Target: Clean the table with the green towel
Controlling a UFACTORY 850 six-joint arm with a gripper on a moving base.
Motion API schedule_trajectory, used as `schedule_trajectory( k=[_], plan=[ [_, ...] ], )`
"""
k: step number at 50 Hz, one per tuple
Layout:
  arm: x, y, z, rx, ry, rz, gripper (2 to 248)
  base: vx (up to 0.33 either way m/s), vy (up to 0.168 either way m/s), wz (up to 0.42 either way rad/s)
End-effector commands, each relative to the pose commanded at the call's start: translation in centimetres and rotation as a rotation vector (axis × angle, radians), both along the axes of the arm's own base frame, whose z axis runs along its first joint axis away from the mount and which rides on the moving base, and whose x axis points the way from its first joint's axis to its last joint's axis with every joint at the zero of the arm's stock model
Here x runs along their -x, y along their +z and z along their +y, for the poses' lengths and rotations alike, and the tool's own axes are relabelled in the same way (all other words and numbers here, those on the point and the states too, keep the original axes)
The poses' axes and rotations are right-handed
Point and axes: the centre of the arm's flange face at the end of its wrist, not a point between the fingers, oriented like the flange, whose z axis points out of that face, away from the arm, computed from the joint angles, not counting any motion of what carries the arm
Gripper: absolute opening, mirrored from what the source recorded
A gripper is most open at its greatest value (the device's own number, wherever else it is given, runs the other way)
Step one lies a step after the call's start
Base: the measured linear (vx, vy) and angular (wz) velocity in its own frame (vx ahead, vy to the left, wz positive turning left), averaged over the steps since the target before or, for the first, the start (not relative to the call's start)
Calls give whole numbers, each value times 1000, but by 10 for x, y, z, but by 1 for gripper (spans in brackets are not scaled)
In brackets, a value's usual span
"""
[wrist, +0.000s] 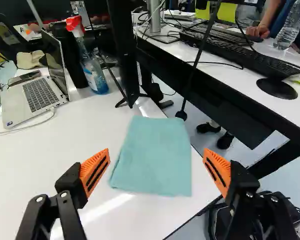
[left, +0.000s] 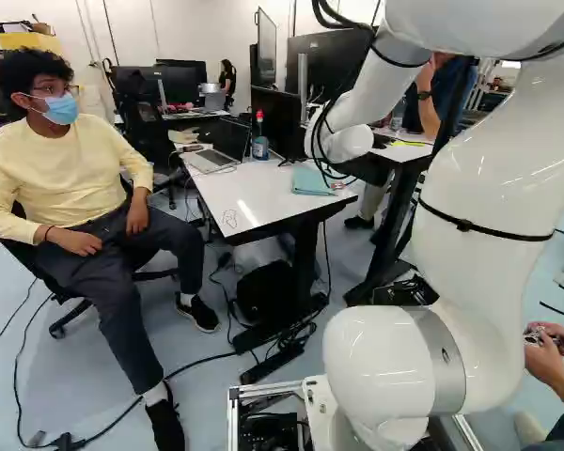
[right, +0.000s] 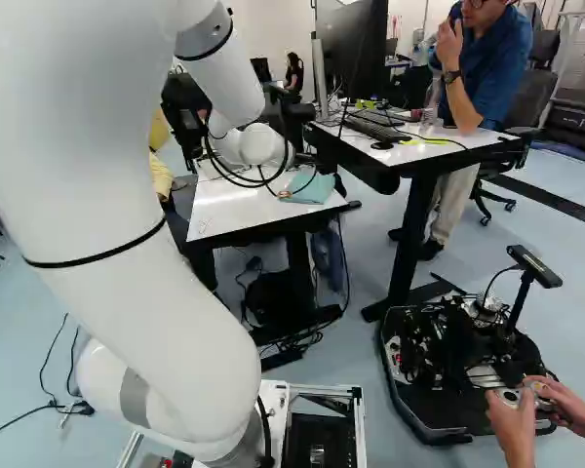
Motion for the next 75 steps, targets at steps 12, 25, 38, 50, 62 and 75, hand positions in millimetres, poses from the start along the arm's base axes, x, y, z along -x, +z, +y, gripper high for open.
schedule_trajectory(
  k=[12, 25, 38, 50, 62, 75],
  plan=[
    [-22, -5, -6, -5, -6, 38, 247, 0, 0, 0],
    [-46, -10, -11, -10, -9, 80, 247, 0, 0, 0],
    [-70, -15, -12, -13, -6, 109, 247, 0, 0, 0],
    [-92, -19, -13, -14, -2, 120, 247, 0, 0, 0],
    [-111, -22, -13, -15, 1, 122, 247, 0, 0, 0],
    [-128, -23, -14, -13, 3, 112, 247, 0, 0, 0]
  ],
)
